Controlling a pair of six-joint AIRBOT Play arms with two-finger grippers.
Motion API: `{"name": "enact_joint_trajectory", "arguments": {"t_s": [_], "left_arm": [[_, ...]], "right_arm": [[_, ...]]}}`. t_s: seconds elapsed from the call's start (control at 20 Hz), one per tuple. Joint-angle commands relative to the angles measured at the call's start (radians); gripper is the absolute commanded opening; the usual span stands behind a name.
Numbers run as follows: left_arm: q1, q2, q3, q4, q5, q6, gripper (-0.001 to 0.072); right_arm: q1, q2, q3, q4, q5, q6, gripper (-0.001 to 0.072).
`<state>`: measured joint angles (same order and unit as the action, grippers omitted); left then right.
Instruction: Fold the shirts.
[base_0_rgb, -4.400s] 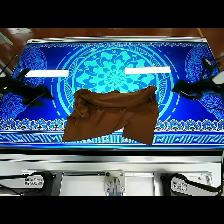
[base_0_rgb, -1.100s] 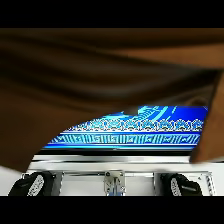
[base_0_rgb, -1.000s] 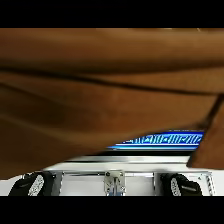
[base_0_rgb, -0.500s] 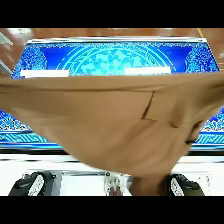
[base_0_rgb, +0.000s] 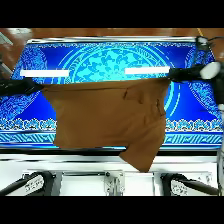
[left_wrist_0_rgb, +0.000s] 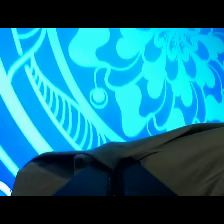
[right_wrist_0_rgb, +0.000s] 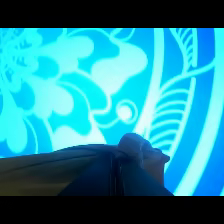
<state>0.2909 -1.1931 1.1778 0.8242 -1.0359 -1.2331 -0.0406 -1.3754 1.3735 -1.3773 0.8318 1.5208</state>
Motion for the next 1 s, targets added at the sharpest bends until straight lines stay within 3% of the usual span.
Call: {"name": "enact_joint_trajectory", "arguments": {"t_s": [0.0,0.25,0.45,0.65,0.8,0.95], "left_arm": [[-0.013,-0.294,0.131,-0.167,0.136,0.181,0.0040],[-0.063,-0.571,0.361,-0.171,0.222,0.211,0.0040],[-0.085,-0.655,0.383,-0.170,0.269,0.207,0.0041],[-0.087,-0.677,0.385,-0.166,0.158,0.208,0.0040],[-0.051,-0.674,0.412,-0.140,-0.035,0.203,0.0039],[-0.023,-0.677,0.420,0.058,-0.227,0.003,0.0039]], "right_arm": [[0.056,-0.188,-0.018,0.048,-0.450,0.077,0.0059],[0.057,-0.320,-0.018,0.087,-0.656,0.095,0.0059],[0.057,-0.380,-0.018,0.126,-0.630,0.096,0.0059],[0.056,-0.376,-0.018,0.139,-0.490,0.095,0.0059],[0.035,-0.319,-0.018,0.096,-0.264,0.094,0.0059],[0.002,-0.281,-0.018,0.084,-0.003,0.094,0.0059]]}}
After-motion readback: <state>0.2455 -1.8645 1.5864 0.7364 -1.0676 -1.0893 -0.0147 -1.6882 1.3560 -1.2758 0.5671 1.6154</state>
